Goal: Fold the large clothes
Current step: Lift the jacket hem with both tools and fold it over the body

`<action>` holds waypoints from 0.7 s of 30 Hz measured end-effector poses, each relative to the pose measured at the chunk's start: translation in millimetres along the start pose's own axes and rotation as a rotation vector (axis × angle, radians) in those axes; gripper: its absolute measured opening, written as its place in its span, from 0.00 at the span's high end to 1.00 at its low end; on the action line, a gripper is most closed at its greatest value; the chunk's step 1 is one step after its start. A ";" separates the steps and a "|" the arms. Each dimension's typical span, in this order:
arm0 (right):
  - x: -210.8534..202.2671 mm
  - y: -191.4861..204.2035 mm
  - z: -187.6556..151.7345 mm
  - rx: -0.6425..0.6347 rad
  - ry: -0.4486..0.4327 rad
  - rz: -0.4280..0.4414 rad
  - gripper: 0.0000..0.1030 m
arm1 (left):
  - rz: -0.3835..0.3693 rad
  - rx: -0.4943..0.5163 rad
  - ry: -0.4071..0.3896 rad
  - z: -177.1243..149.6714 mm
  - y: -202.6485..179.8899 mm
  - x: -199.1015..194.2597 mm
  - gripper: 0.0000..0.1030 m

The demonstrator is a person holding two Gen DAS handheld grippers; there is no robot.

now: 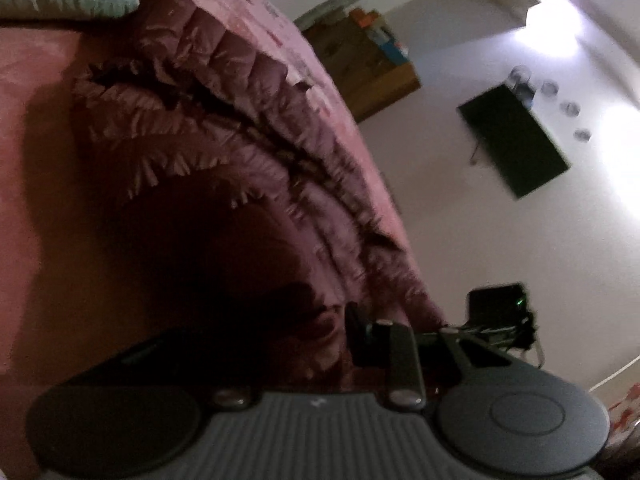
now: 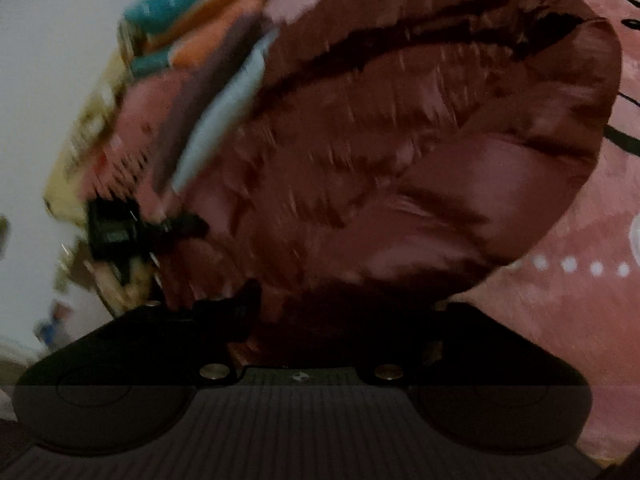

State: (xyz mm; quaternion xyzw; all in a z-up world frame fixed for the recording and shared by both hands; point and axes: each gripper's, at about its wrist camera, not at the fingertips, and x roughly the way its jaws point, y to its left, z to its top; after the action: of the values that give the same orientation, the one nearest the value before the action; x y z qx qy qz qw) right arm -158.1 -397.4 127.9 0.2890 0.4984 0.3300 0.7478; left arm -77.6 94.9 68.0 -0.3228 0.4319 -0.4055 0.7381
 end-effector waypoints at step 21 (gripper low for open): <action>-11.0 -93.7 74.3 0.671 -0.867 0.618 0.10 | -0.031 -0.462 -0.462 131.6 38.2 16.9 0.73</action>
State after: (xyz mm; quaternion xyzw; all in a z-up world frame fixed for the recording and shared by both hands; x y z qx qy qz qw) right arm -72.4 -471.3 87.6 0.7462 0.1200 0.2092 0.6205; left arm 58.0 114.3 85.2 -0.5718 0.3286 -0.2237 0.7177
